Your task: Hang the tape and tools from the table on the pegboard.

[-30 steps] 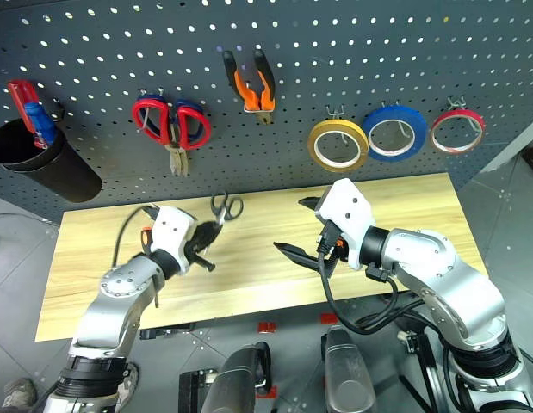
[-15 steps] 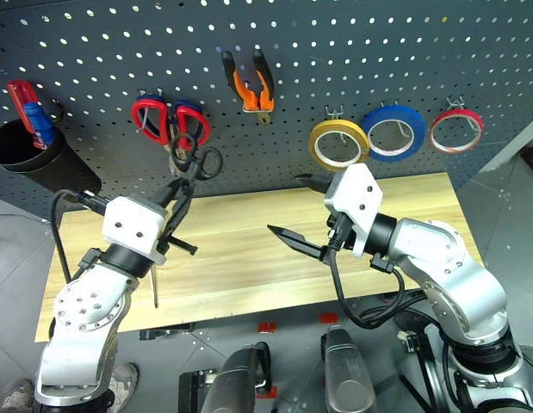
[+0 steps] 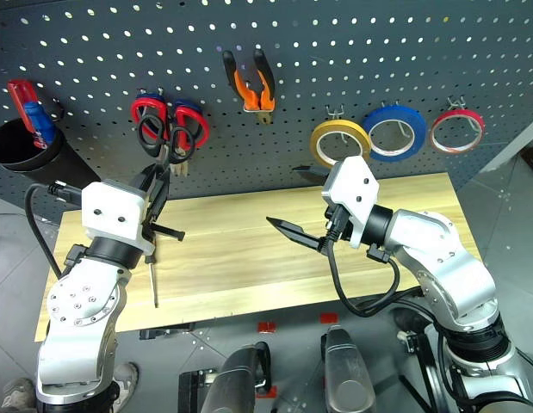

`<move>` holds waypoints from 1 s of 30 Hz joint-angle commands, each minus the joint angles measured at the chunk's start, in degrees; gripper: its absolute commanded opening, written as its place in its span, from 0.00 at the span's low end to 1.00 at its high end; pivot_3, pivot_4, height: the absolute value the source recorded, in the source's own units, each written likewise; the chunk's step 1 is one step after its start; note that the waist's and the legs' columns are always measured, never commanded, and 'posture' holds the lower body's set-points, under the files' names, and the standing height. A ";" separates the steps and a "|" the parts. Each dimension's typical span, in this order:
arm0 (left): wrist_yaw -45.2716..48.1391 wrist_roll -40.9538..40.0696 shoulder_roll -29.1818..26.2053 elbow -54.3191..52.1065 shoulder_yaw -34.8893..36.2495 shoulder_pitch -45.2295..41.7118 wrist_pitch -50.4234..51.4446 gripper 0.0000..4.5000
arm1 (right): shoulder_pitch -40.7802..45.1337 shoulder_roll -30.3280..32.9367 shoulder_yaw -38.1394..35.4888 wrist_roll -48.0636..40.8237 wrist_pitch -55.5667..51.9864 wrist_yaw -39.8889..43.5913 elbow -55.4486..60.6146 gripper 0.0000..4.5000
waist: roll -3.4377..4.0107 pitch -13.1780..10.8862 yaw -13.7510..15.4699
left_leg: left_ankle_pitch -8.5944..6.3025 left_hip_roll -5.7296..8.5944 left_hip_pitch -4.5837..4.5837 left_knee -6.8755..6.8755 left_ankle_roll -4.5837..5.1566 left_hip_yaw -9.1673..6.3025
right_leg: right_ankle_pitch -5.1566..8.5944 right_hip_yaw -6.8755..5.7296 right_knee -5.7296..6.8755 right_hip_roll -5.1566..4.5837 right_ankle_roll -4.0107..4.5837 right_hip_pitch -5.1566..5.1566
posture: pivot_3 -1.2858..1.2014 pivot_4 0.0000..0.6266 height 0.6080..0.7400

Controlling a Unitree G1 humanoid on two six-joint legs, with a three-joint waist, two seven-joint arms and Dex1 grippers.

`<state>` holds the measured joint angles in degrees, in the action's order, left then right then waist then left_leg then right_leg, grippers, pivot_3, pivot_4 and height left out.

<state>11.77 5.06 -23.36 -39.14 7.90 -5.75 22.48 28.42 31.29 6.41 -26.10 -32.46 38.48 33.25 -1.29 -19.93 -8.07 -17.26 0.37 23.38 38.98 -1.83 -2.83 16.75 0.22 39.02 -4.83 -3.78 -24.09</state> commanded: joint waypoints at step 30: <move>-1.68 1.59 3.62 0.29 -0.41 -1.85 1.53 0.05 | 3.31 -0.92 1.35 2.04 4.98 3.75 -3.22 1.00 | -0.19 0.14 0.09 | 0.14 0.01 0.04 0.09 -0.23 0.02 | -0.01 -0.07 0.05 -0.04 0.00 0.01 | 0.42 0.50 1.00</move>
<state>10.22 7.06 -19.91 -38.10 7.10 -7.58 25.50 30.87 30.73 8.11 -23.87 -29.09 41.69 28.59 -1.49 -19.79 -7.98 -17.12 0.37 23.42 39.08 -2.06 -2.81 16.74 0.14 39.08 -4.87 -3.78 -24.07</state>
